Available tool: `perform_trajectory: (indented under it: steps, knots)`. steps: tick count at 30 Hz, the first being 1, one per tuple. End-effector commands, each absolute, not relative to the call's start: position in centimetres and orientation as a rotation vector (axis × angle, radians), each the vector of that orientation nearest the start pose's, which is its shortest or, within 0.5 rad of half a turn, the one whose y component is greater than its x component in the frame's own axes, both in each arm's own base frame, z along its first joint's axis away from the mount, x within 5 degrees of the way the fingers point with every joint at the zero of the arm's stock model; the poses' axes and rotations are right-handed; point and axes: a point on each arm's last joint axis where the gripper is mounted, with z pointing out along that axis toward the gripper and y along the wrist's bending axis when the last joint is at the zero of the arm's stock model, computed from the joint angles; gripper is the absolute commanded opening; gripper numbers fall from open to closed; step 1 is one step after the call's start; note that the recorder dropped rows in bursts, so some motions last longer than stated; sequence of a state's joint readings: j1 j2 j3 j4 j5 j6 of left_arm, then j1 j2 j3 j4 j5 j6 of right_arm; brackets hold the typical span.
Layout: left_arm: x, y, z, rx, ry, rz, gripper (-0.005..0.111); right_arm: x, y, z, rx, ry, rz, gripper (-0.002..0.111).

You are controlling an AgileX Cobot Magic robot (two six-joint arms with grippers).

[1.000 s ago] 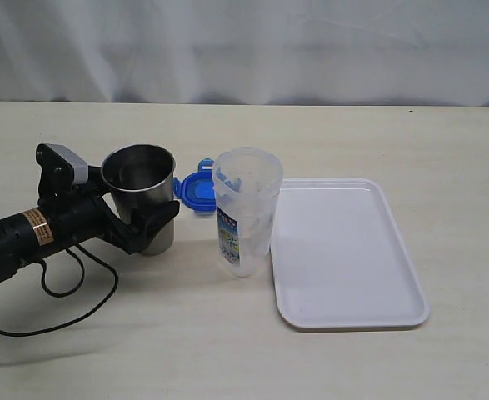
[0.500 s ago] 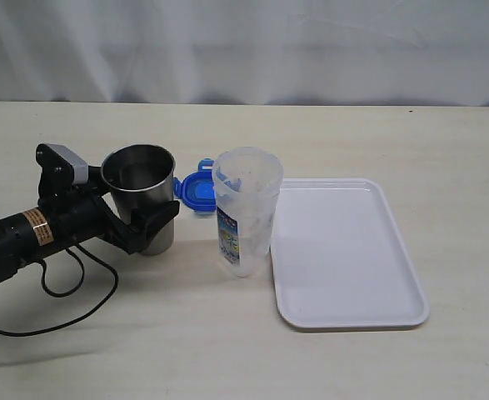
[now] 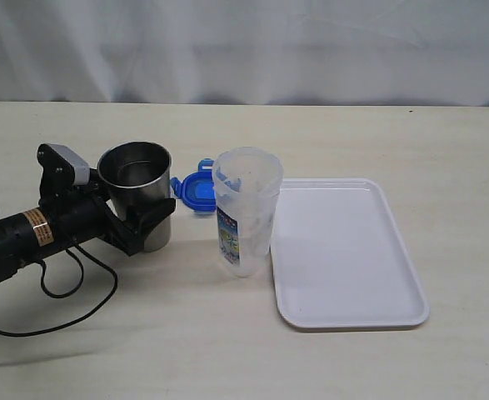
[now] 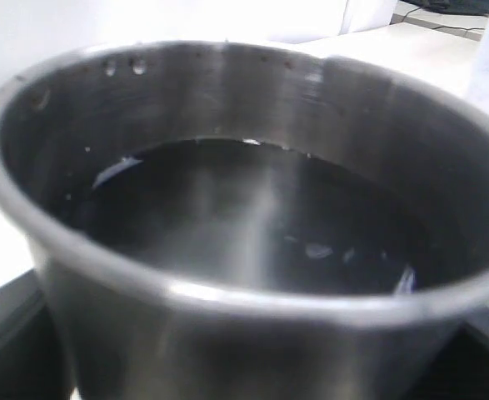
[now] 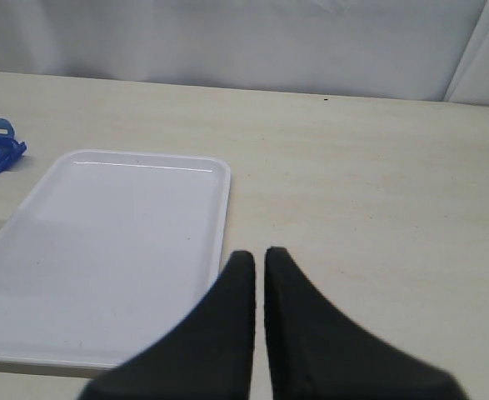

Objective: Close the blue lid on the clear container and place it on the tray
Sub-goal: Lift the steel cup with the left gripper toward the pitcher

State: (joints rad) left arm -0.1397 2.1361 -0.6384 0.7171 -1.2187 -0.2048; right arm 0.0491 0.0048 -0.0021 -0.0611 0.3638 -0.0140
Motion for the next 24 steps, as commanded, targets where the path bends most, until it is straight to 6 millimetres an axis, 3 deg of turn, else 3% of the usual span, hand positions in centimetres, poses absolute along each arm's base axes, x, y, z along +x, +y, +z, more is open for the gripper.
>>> perform_trajectory:
  steps: [1,9,24]
  knots:
    - [30.4,-10.0,7.6,0.66,1.725,-0.664,0.002,5.3,0.0,18.1,-0.091,1.833,-0.037,0.005]
    - [30.5,-10.0,8.2,0.662,1.708,-0.659,0.0,5.3,0.0,18.1,-0.091,1.833,-0.037,0.005]
    - [30.7,-10.1,12.9,0.631,1.59,-0.656,0.0,5.3,0.0,18.1,-0.091,1.833,-0.037,0.005]
